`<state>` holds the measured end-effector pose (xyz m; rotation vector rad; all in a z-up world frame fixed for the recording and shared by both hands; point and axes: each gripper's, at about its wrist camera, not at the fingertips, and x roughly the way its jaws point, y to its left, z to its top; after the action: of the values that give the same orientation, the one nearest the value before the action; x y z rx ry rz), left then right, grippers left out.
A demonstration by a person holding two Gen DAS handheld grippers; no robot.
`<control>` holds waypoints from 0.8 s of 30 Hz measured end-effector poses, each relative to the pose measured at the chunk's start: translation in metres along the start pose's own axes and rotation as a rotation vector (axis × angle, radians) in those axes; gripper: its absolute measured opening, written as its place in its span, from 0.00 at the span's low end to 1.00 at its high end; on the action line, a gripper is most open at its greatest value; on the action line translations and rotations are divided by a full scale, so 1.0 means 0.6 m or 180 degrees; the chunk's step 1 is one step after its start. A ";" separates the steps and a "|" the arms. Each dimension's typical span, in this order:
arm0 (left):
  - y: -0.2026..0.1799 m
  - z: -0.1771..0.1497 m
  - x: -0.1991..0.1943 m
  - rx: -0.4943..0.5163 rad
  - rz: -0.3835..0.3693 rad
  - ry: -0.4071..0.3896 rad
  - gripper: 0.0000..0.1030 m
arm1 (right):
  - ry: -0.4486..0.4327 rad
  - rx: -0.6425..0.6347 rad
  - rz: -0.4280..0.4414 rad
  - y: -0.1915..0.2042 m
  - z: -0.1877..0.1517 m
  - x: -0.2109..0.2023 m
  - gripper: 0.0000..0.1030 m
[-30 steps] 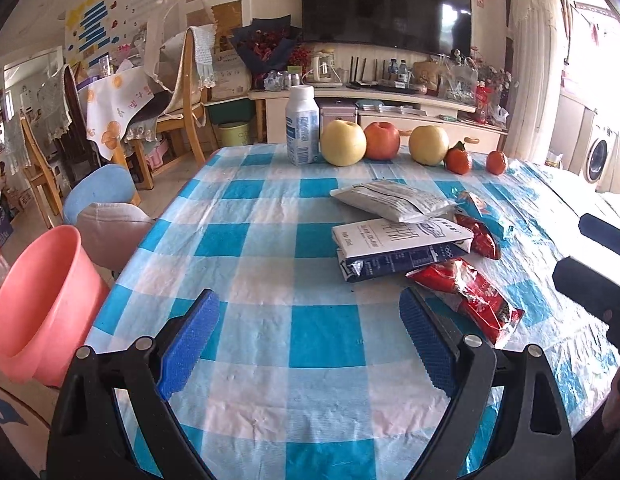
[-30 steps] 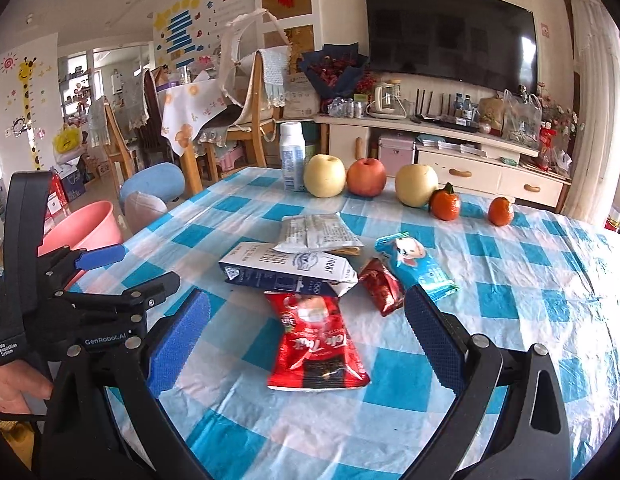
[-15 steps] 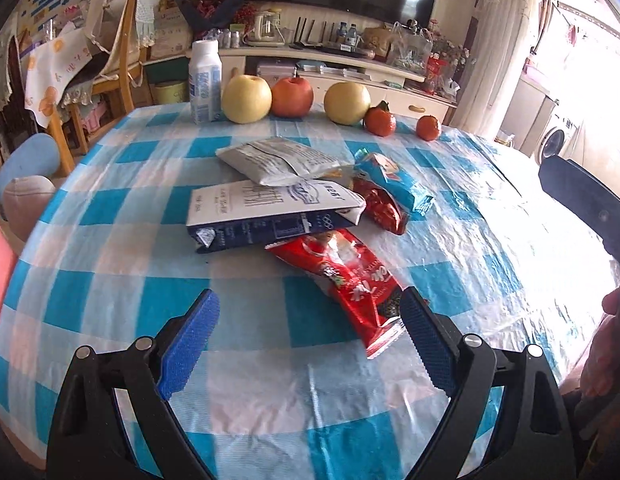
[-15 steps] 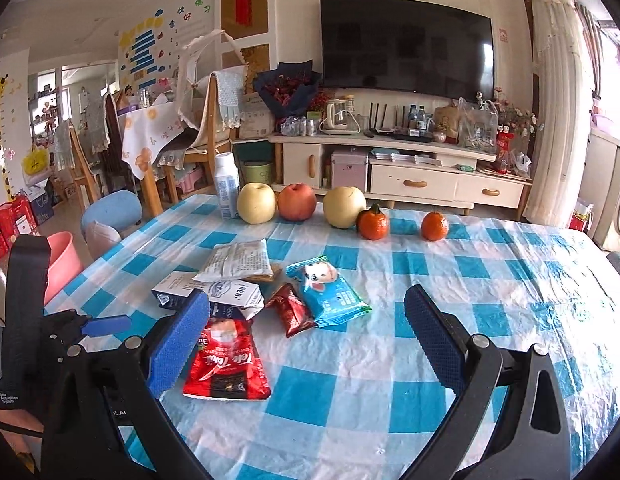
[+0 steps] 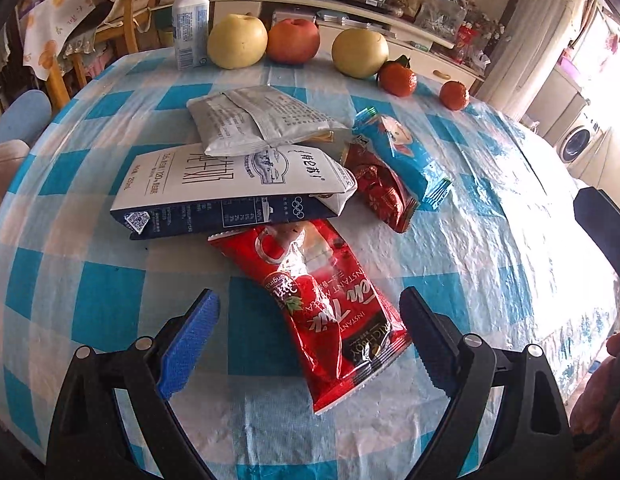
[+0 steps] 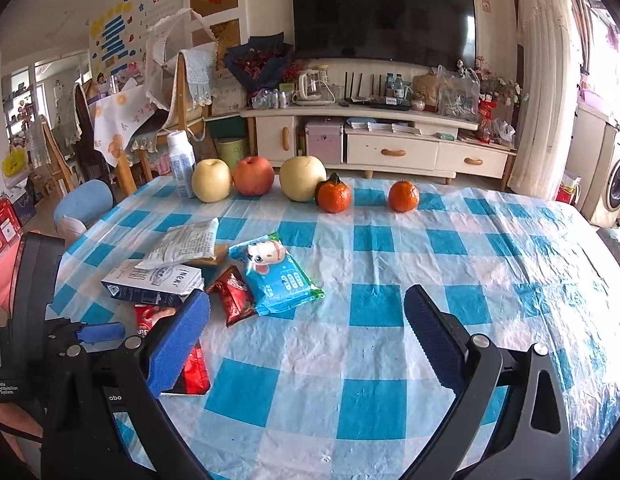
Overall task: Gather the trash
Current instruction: 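Grasp the red chip bag with the left gripper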
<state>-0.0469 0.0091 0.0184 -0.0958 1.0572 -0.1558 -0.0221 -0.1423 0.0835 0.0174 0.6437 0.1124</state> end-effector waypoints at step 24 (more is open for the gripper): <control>0.003 0.017 0.022 0.0151 0.0085 0.0043 0.53 | 0.0789 0.0101 0.0377 0.006 0.005 0.220 0.95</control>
<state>-0.0313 0.0087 0.0118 -0.0378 1.0672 -0.1574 0.0841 -0.1240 0.0076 0.0732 0.8921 0.2210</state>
